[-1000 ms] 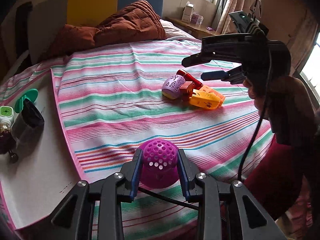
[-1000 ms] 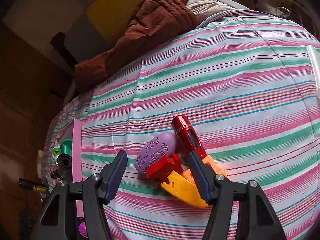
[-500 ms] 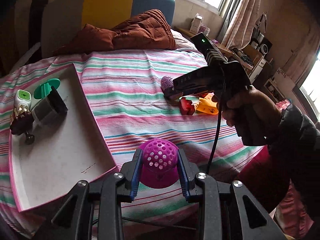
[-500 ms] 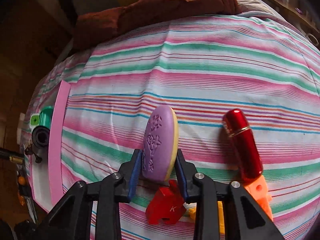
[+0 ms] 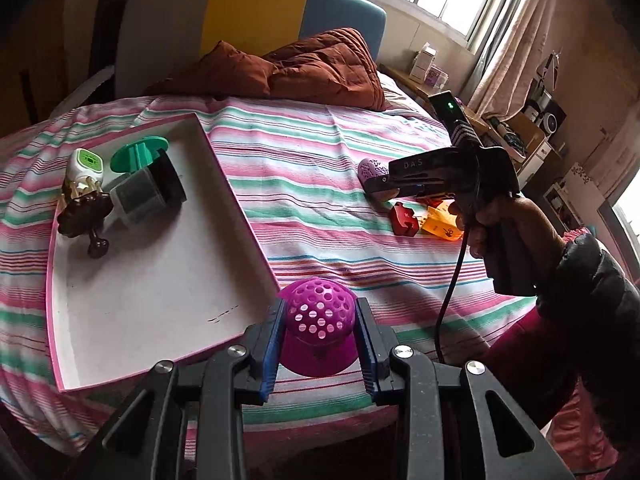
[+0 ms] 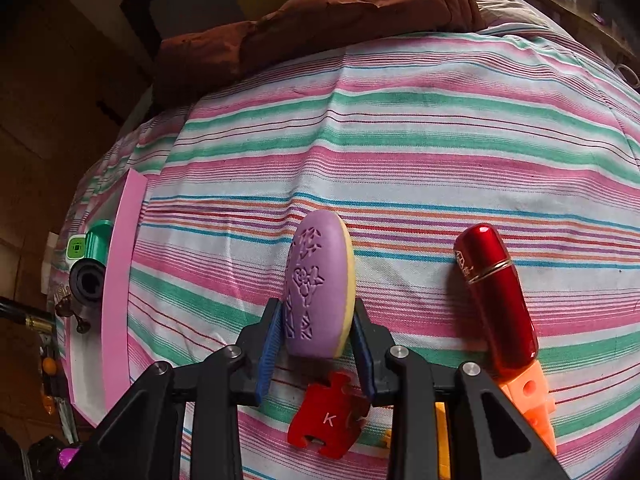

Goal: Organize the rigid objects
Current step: 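Carry the magenta toy into the tray and open the left gripper, then lift the lavender-and-yellow oval piece with the right gripper and turn it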

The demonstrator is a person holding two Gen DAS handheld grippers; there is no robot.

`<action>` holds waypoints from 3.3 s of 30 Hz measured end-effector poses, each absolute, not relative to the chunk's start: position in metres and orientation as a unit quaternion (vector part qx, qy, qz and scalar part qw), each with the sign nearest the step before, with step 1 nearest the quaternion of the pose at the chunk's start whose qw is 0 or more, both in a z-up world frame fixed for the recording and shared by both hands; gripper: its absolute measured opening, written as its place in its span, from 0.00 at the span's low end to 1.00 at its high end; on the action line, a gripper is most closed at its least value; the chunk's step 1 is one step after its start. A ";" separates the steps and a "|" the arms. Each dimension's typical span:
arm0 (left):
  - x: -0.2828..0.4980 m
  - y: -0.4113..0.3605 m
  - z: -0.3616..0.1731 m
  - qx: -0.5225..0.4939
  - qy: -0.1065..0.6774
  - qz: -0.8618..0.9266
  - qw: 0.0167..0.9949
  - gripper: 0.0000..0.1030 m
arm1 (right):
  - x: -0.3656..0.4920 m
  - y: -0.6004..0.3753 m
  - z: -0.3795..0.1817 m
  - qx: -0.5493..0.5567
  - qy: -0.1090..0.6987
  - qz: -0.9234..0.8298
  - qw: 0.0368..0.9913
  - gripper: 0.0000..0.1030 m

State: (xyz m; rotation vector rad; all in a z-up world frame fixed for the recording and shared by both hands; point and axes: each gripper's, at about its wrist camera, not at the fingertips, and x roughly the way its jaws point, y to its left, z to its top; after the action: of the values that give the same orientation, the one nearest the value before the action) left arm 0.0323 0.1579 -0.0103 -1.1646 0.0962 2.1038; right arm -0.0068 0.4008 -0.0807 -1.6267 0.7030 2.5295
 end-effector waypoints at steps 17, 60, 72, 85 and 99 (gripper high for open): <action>-0.031 0.042 -0.007 -0.463 -0.065 0.857 0.217 0.33 | -0.008 0.393 -0.081 -0.529 0.182 0.828 0.039 0.32; -0.042 0.046 -0.010 -0.417 0.027 0.899 0.135 0.56 | -0.012 0.395 -0.081 -0.526 0.193 0.827 0.050 0.33; -0.007 0.074 0.017 -0.385 0.048 0.903 0.183 0.60 | -0.013 0.399 -0.079 -0.516 0.195 0.832 0.061 0.34; 0.006 0.093 0.011 -0.389 0.073 0.898 0.191 0.60 | -0.013 0.391 -0.073 -0.509 0.170 0.842 0.053 0.34; 0.010 0.098 0.005 -0.397 0.082 0.894 0.192 0.60 | -0.012 0.380 -0.072 -0.513 0.140 0.845 0.056 0.33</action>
State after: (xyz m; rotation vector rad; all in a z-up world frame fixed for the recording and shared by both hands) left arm 0.0105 0.0979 0.0051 -1.1141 0.2311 2.5084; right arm -0.0120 0.3803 -0.0722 -1.5575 0.4263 2.5635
